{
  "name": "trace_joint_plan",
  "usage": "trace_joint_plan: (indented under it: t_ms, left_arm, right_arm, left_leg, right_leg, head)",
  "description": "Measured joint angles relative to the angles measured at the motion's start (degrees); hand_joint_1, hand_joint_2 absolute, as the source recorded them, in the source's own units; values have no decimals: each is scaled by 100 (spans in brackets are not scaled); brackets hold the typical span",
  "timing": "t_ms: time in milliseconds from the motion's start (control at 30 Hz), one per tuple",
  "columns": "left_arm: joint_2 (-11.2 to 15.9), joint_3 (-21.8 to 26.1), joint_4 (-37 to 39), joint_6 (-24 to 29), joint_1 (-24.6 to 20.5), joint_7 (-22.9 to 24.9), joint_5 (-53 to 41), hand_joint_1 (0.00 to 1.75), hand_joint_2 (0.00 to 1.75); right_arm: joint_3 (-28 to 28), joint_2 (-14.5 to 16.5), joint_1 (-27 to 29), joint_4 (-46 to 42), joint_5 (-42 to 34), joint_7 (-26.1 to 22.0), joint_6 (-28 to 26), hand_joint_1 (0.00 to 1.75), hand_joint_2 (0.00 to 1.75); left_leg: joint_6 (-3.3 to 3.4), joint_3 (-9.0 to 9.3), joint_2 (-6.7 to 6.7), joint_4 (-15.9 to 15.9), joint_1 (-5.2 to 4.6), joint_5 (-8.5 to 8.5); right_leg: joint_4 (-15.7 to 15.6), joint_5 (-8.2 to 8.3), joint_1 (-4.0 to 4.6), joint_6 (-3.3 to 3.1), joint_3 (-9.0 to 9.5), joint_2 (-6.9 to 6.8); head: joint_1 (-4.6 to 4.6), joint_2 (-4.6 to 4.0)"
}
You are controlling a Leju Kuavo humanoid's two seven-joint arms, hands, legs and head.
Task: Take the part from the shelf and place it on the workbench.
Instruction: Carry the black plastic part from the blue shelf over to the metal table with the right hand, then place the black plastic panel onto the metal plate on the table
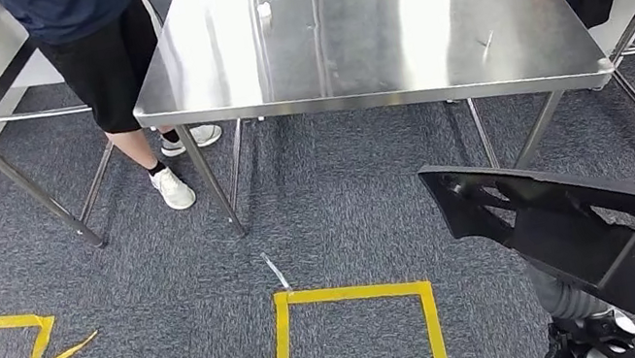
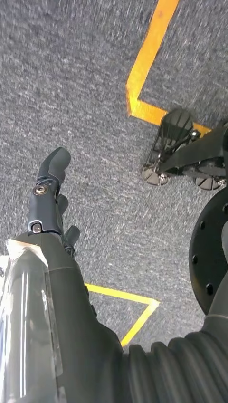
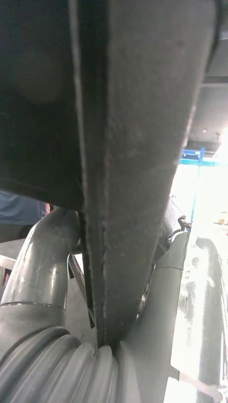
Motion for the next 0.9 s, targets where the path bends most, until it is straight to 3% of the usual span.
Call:
trace_joint_plan:
  t_ms: [67, 133, 200, 300, 333, 367, 433, 500, 633, 700, 800, 867, 900]
  left_arm:
    - [-1, 0, 1, 1, -2, -11, 17, 0, 175]
    - [-5, 0, 2, 2, -5, -18, 31, 0, 175]
    - [-8, 0, 2, 2, -13, -22, 32, 0, 175]
    - [-11, 0, 2, 1, -3, -23, 30, 0, 175]
    - [-11, 0, 2, 1, 3, -23, 30, 0, 175]
    - [-10, 0, 2, 1, 6, -23, 30, 0, 175]
    - [-6, 0, 1, 2, 8, -23, 30, 0, 175]
    - [4, 0, 1, 2, 8, -23, 30, 0, 175]
    - [2, 2, 0, -1, 10, -26, 26, 0, 175]
    - [0, 1, -1, -4, 4, -31, 17, 0, 175]
    - [-5, 0, -1, -10, -5, -37, 7, 0, 175]
    - [-5, 1, -1, -9, 9, -33, 4, 0, 175]
    - [-5, 2, -1, -8, 13, -30, 4, 0, 175]
  right_arm:
    - [-2, 2, -3, -5, 7, 1, 0, 175, 175]
    - [-6, 2, -2, -16, 8, 1, 0, 175, 175]
    - [-8, 5, -12, -27, 9, 0, 0, 175, 175]
    - [-10, 9, -16, -32, 10, 0, 0, 175, 175]
    - [-10, 9, -14, -32, 10, 0, 0, 175, 175]
    - [-10, 9, -12, -32, 10, 0, 0, 175, 175]
    - [-10, 9, -13, -33, 10, 0, 0, 175, 175]
    - [-8, 11, -20, -34, 10, 1, 0, 175, 175]
    - [-8, 12, -23, -49, 17, 0, 0, 175, 175]
    - [-5, 10, -32, -54, 20, 1, -1, 175, 175]
    - [-3, 7, -11, -53, 22, 1, -10, 175, 175]
    - [-4, 6, 5, -52, 21, 2, -13, 175, 175]
    - [-3, 6, 7, -52, 22, 3, -13, 175, 175]
  left_leg:
    - [-69, 26, 7, 51, -2, -50]
    - [-117, 0, 25, 213, 18, -80]
    - [-170, -305, 45, 732, 43, -189]
    - [-237, -1040, 69, 1676, 64, -572]
    - [-238, -1159, 73, 1717, 65, -607]
    - [-225, -1170, 75, 1560, 66, -515]
    - [-155, -968, 89, 847, 54, -8]
    - [-78, -779, 95, 326, 16, 309]
    - [66, -530, 73, 106, -25, 318]
    - [160, -341, 69, 57, -20, 322]
    - [218, -215, 43, 46, -38, 190]
    - [216, -85, 11, 47, -48, 67]
    - [208, 6, 0, 47, -51, -6]
  right_leg:
    - [-18, 9, 15, -169, 52, -7]
    - [-31, 21, -9, -254, 148, 16]
    - [-40, -19, -24, -322, 232, 18]
    - [-40, -108, -17, -373, 292, 28]
    - [-40, -147, -16, -368, 330, 35]
    - [-40, -190, -16, -359, 383, 41]
    - [-44, -289, -15, -330, 499, 46]
    - [-60, -392, 6, -273, 582, 51]
    - [-8, -400, 34, -75, 776, 57]
    - [396, -471, 35, -69, 581, 56]
    - [1364, -841, 36, -158, -173, 57]
    - [1378, -974, 34, -106, -425, 57]
    - [1129, -868, 31, -48, -427, 57]
  head:
    - [-4, 1]
    - [-16, 1]
    - [-28, 1]
    - [-41, 2]
    - [-41, 1]
    - [-42, 1]
    - [-42, 1]
    - [-41, 1]
    - [-46, 2]
    - [-33, 1]
    - [-20, 0]
    - [-20, 0]
    - [-20, 0]
